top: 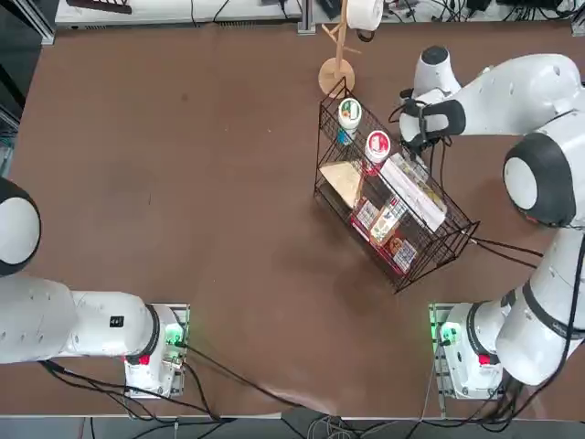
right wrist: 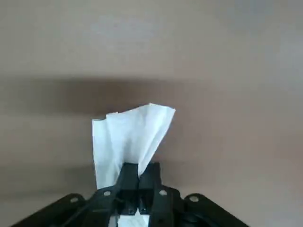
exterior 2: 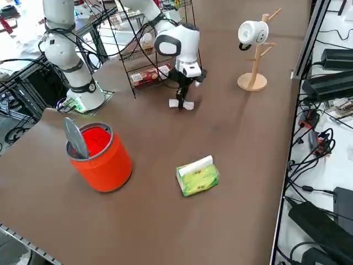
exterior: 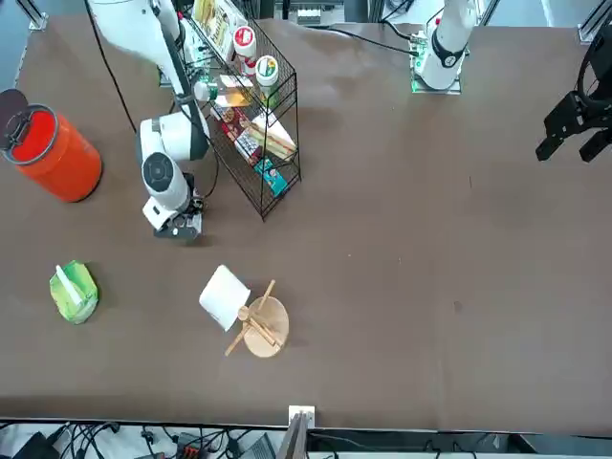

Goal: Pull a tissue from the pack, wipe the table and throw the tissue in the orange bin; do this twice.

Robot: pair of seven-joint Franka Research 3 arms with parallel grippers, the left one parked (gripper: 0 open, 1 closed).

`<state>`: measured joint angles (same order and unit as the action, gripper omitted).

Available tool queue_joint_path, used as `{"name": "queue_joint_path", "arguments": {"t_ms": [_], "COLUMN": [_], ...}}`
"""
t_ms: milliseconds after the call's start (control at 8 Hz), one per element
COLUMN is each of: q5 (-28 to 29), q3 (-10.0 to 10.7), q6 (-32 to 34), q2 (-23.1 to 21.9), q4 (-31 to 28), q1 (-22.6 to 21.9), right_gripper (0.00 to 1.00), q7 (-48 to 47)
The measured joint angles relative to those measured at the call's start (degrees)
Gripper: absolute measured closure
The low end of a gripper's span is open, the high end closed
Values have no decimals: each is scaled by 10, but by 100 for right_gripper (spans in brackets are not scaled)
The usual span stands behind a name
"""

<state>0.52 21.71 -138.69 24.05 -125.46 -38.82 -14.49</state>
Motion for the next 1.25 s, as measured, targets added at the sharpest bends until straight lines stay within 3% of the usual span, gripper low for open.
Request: {"name": "queue_joint_path", "arguments": {"t_ms": [375,750,1250], "q5": [5,3,-61], "q3": [6,20,67], "q6": [29,115,215], "q2": [-36,-107,-189], "q4": [7,10,11], "q1": [1,43,70], "right_gripper": [99,99,99], "q7": [3,63,113]}}
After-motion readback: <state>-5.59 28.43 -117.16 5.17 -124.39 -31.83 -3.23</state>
